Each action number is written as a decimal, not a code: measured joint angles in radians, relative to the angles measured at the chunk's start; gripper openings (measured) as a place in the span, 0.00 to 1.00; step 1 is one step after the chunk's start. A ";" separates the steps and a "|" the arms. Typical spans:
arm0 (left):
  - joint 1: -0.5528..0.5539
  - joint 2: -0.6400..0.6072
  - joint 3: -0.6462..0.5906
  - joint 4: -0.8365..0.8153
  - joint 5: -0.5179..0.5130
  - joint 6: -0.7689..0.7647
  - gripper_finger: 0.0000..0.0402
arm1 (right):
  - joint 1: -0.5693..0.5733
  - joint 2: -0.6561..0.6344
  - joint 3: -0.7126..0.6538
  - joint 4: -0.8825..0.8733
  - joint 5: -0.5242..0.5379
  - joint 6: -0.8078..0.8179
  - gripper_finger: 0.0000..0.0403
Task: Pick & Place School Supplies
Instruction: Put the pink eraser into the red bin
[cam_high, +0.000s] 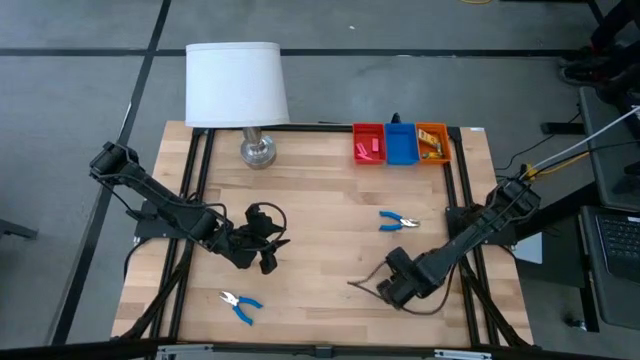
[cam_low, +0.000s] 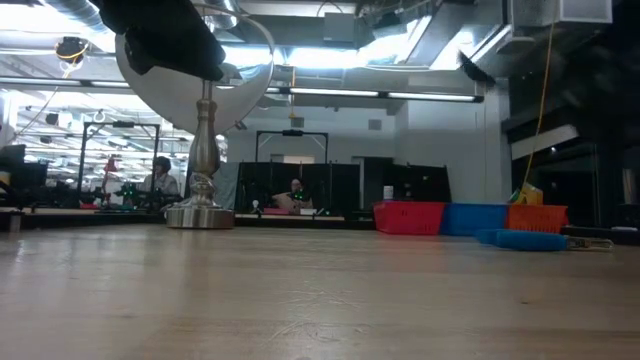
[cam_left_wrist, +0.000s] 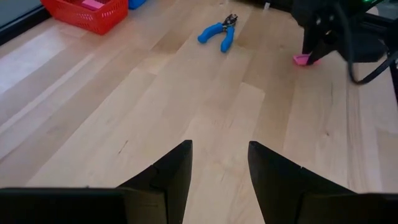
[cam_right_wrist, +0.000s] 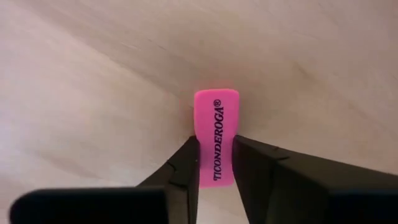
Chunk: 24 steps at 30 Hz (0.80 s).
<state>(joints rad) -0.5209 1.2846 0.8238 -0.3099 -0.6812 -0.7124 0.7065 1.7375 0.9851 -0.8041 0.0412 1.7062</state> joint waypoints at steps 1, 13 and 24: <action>0.000 0.000 0.000 0.000 -0.001 0.000 0.38 | -0.011 -0.018 0.011 0.008 0.025 -0.002 0.20; 0.013 0.000 0.000 0.000 -0.044 -0.006 0.38 | -0.409 -0.166 0.102 0.024 0.242 -0.269 0.22; 0.011 0.000 0.000 0.020 -0.066 -0.044 0.38 | -1.073 -0.168 0.154 0.172 0.134 -0.793 0.22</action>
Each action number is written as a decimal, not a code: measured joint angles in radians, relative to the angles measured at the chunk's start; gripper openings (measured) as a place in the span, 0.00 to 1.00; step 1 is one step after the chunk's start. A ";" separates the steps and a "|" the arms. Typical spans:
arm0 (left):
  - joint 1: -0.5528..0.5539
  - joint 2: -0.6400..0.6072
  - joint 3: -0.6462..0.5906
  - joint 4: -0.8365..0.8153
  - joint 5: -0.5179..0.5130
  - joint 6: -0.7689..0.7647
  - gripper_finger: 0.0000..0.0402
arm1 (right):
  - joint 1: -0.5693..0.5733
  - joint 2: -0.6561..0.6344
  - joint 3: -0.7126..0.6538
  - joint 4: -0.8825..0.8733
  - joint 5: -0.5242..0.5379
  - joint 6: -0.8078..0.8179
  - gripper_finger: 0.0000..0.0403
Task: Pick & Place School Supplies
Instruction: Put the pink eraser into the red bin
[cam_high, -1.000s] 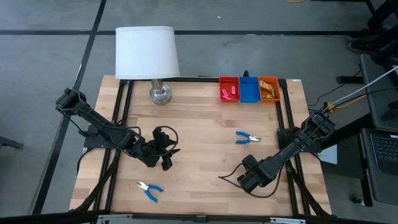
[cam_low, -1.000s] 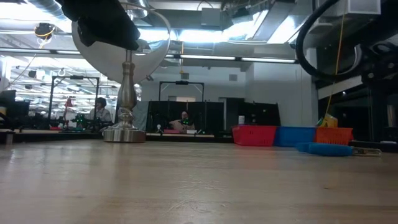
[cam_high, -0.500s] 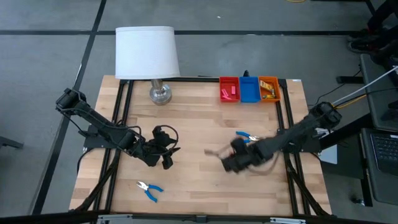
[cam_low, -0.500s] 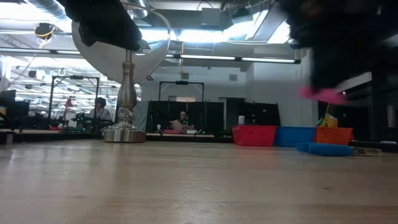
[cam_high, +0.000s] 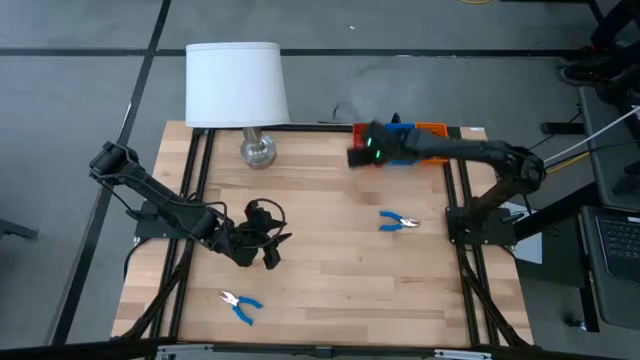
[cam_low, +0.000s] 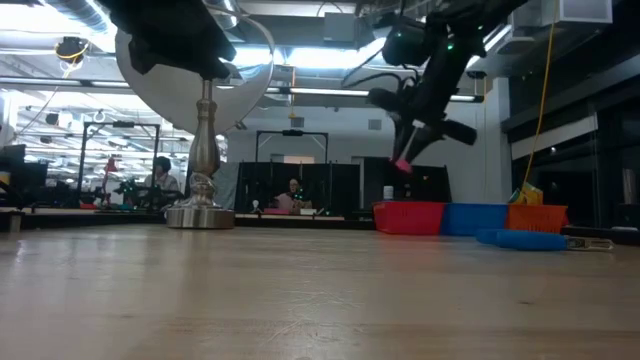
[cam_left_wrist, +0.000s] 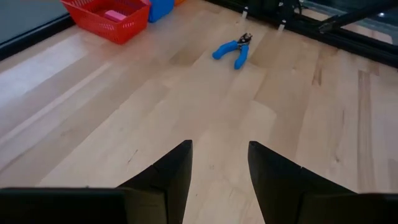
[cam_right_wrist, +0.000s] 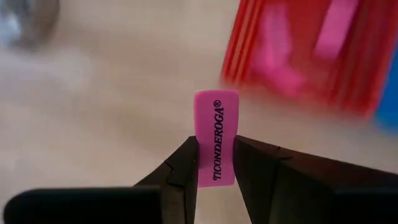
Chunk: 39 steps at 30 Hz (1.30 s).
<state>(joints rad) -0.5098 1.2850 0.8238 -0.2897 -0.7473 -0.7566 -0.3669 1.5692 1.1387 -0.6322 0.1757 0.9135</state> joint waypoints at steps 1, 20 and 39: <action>0.000 0.000 0.000 0.001 -0.001 0.000 0.38 | -0.043 0.000 0.021 0.004 -0.002 -0.031 0.22; 0.027 0.000 0.000 -0.002 -0.041 -0.015 0.38 | -0.286 0.235 0.179 -0.049 -0.130 -0.166 0.22; 0.018 0.000 0.000 -0.002 -0.036 -0.034 0.38 | -0.291 0.244 0.180 -0.064 -0.106 -0.197 0.25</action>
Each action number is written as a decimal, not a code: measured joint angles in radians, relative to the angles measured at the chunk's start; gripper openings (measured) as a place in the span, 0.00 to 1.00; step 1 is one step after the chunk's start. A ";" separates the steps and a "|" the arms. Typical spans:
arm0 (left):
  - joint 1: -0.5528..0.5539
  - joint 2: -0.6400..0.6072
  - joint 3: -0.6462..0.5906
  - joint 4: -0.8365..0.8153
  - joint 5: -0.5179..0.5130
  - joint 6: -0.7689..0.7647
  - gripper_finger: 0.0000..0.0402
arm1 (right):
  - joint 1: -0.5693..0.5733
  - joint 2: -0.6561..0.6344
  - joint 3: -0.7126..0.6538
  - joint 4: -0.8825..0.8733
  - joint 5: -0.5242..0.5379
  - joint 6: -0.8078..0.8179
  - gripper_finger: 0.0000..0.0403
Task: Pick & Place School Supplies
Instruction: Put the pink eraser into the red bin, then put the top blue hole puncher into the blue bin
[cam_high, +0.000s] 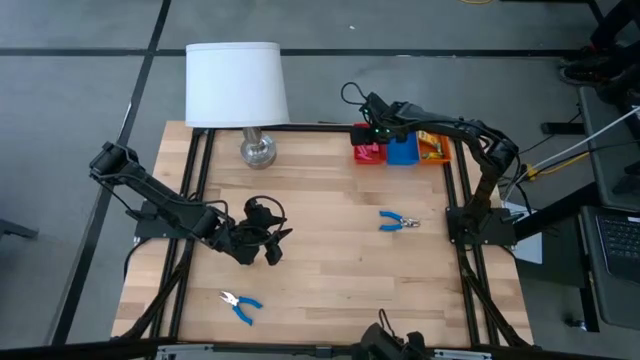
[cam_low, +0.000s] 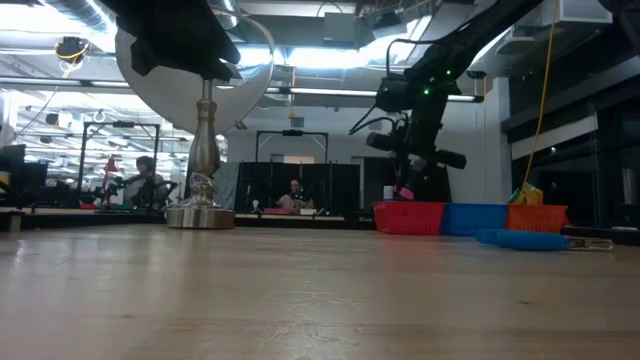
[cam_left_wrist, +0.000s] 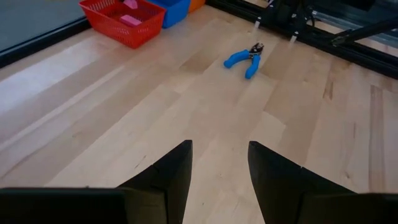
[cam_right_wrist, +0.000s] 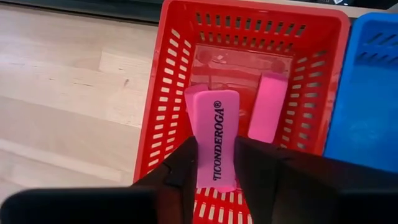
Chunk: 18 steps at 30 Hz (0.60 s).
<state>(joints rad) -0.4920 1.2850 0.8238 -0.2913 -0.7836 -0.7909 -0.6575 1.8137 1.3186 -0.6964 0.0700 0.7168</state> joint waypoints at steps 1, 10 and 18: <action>0.000 0.000 0.000 0.000 0.000 0.000 0.38 | 0.000 0.000 0.000 0.000 0.001 0.000 0.26; 0.000 0.000 0.000 0.000 0.000 0.000 0.38 | 0.000 0.000 0.000 -0.012 0.031 -0.001 0.42; 0.000 0.000 0.000 0.000 0.001 0.008 0.38 | 0.098 -0.012 0.000 -0.153 0.037 -0.081 0.44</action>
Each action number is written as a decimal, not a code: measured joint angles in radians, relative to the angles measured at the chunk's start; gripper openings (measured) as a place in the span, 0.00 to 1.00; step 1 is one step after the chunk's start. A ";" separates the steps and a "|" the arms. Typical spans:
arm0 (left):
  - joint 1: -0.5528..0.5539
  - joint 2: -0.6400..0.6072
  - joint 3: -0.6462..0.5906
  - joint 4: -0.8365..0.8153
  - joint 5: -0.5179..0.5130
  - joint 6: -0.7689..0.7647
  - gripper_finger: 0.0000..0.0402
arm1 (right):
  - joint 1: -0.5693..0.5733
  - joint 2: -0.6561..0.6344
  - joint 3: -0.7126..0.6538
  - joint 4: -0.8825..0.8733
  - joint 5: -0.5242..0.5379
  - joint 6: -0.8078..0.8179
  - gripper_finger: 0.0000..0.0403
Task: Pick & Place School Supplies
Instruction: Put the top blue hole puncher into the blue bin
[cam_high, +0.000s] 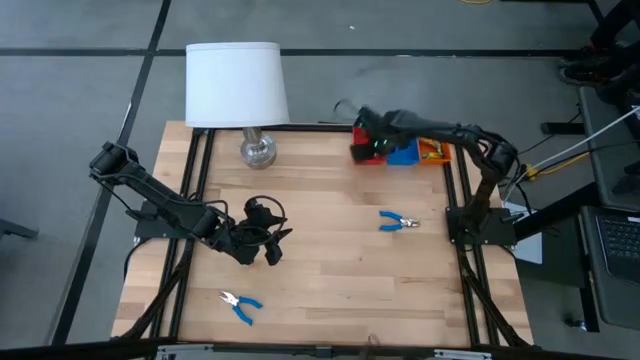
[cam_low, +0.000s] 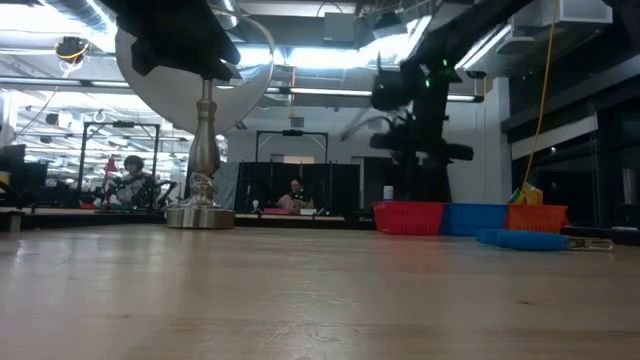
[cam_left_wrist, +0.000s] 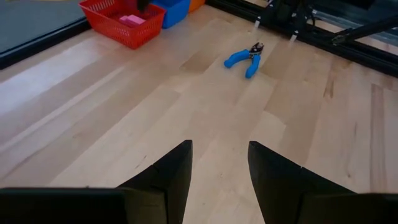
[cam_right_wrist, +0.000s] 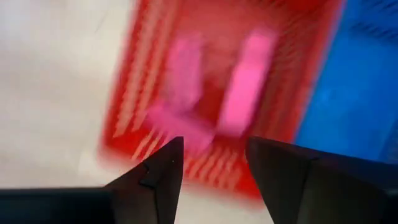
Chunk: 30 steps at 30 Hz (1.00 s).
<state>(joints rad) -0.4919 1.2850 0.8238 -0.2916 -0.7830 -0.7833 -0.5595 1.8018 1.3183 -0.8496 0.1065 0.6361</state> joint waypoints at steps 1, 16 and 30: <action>0.000 0.000 0.000 0.000 0.000 0.005 0.38 | 0.041 -0.004 0.000 -0.018 -0.006 -0.018 0.44; -0.005 0.000 0.000 -0.026 0.065 0.071 0.38 | 0.616 -0.066 -0.224 -0.280 0.023 -0.207 0.44; -0.005 0.000 0.000 0.002 0.132 0.014 0.38 | 0.566 -0.085 -0.280 -0.200 -0.015 -0.156 0.44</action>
<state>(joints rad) -0.4965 1.2850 0.8236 -0.2893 -0.6510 -0.7690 0.0063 1.7168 1.0378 -1.0494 0.0912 0.4798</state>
